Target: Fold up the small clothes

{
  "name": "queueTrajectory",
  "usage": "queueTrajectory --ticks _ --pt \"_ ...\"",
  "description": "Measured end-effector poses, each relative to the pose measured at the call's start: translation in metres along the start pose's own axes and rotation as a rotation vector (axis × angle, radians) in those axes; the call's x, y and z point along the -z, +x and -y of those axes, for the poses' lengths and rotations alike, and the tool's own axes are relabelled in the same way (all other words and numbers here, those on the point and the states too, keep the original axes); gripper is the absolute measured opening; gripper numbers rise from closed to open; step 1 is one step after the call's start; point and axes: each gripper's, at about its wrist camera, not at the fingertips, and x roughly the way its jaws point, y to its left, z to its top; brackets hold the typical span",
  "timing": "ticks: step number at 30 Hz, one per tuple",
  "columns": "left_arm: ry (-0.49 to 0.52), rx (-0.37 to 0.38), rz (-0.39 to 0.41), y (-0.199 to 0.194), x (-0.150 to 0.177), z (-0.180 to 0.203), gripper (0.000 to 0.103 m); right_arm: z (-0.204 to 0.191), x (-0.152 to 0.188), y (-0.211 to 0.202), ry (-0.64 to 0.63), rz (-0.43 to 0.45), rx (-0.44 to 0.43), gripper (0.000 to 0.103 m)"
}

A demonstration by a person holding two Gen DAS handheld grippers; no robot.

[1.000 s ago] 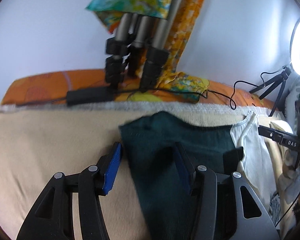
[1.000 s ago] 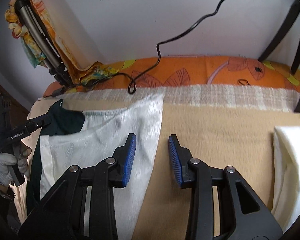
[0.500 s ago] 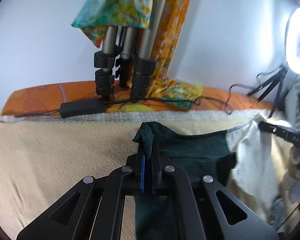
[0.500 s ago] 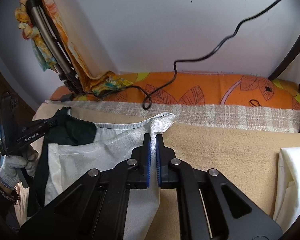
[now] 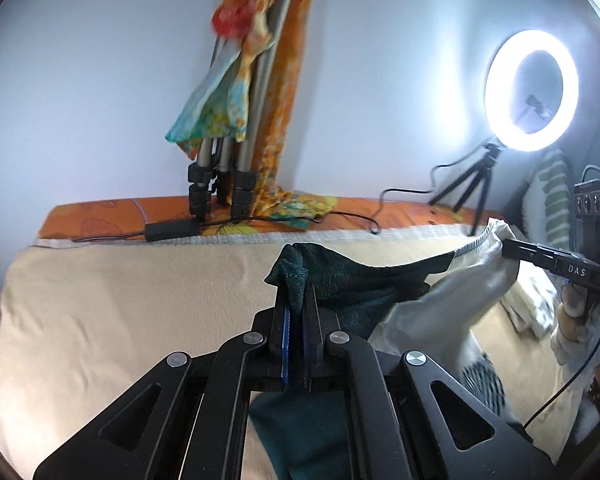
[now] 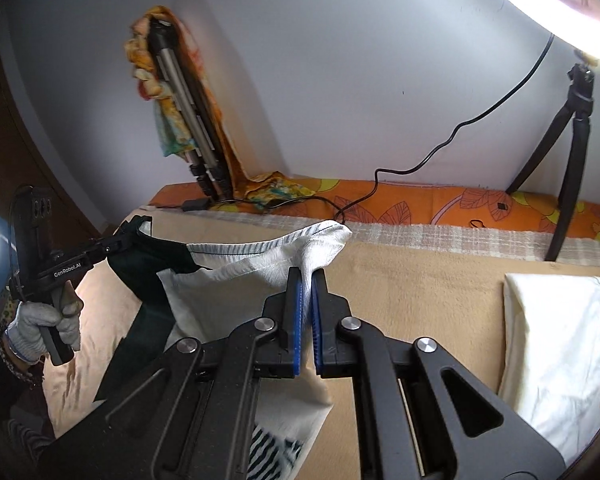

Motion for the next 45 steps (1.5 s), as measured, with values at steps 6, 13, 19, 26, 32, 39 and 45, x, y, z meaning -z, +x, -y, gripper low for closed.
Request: queueTrajectory --ticks 6,13,19,26,32,39,45 --pt "0.017 0.021 -0.003 -0.045 0.034 0.019 0.003 -0.032 0.038 -0.046 -0.041 0.005 0.025 0.005" --pt "0.026 0.031 -0.03 -0.08 0.093 0.032 0.003 -0.068 0.106 -0.088 -0.11 0.001 0.067 0.005" --pt "0.072 0.01 -0.084 -0.095 0.142 0.044 0.003 -0.087 0.162 -0.096 -0.198 -0.029 0.148 0.005" --pt "0.135 0.034 -0.147 -0.126 0.175 0.051 0.004 -0.098 0.198 -0.124 -0.286 -0.041 0.205 0.02" --pt "0.053 0.059 -0.103 -0.162 0.184 0.037 0.006 -0.089 0.216 -0.168 -0.126 0.001 0.073 0.045" --pt "-0.079 0.054 -0.083 -0.147 0.172 0.032 0.006 -0.058 0.218 -0.14 0.141 -0.091 0.113 0.05" --pt "-0.062 0.071 -0.108 -0.118 0.164 0.058 0.006 -0.056 0.205 -0.132 0.177 -0.065 0.095 0.05"
